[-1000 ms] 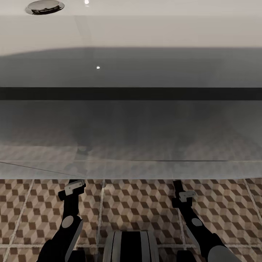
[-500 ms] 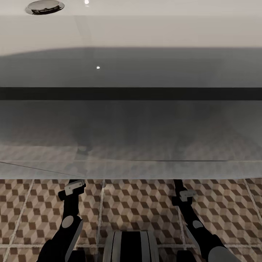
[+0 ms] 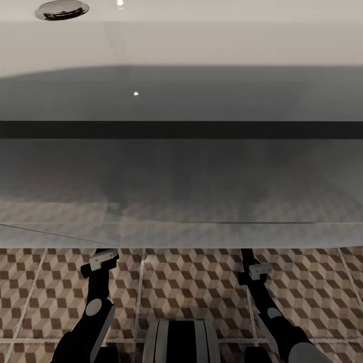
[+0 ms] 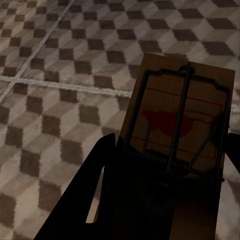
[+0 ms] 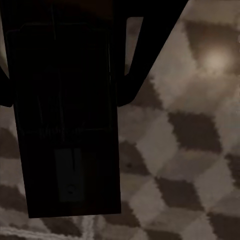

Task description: Take the four mousetraps from the cabinet in the bathroom and place them on the bathroom floor. Make sure all four end up on the same floor surface, and ensure that at least two of them are either under or directly next to the same bathroom sink.

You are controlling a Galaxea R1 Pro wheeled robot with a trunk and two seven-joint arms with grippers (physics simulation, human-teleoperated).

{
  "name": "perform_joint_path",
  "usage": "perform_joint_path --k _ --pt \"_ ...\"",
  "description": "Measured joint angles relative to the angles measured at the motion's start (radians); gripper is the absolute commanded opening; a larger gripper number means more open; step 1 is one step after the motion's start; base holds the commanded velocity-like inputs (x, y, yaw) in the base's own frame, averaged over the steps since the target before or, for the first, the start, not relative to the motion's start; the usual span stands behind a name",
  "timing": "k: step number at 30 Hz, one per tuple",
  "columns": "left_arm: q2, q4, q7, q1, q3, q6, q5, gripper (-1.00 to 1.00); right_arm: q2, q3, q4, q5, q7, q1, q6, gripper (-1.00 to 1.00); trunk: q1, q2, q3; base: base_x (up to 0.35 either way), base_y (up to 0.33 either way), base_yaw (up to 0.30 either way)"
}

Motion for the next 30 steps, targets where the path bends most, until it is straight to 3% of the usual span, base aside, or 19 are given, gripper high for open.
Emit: perform_joint_path --k 30 --pt "0.001 0.000 0.000 0.000 0.001 -0.002 0.000 -1.00 0.000 -0.001 0.021 0.000 -0.007 0.000 0.010 -1.00 0.000 0.000 0.000 0.000 0.000 0.000"
